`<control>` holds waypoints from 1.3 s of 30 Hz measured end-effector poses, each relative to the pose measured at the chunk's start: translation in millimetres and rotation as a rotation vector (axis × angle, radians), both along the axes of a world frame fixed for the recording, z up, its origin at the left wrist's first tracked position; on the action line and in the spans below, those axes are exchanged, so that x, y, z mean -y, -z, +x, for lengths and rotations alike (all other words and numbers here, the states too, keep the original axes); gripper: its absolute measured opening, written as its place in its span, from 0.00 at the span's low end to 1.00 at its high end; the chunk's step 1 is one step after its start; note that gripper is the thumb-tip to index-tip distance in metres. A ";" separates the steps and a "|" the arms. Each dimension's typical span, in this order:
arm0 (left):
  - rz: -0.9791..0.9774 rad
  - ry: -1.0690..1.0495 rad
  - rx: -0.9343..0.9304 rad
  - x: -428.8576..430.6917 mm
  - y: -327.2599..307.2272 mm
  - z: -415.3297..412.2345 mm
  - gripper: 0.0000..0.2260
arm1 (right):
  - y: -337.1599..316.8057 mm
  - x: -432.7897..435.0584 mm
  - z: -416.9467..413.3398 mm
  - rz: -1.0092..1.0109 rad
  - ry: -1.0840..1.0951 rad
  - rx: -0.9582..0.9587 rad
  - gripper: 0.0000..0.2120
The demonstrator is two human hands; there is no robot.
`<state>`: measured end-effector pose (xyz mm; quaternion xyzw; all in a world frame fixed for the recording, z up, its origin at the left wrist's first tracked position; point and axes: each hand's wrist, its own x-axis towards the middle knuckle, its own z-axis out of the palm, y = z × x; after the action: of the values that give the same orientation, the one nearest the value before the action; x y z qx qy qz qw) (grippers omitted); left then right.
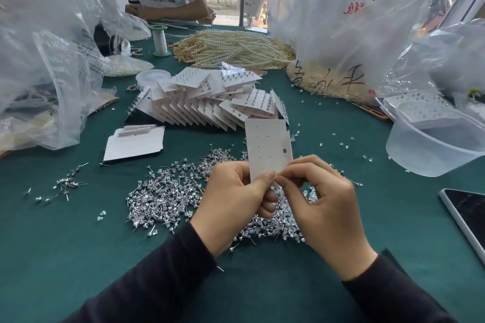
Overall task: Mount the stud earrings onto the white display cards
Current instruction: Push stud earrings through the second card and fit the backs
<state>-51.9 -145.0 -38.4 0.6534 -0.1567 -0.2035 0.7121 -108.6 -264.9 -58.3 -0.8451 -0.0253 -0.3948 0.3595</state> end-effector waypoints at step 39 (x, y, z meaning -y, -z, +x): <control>-0.057 0.357 -0.265 -9.5 -12.3 15.3 0.22 | -4.8 8.1 -1.2 0.078 0.143 -0.053 0.05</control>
<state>-36.5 -135.4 -26.2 0.5626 -0.1803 -0.4059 0.6973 -109.8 -273.0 -53.5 -0.8403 0.0601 -0.3978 0.3634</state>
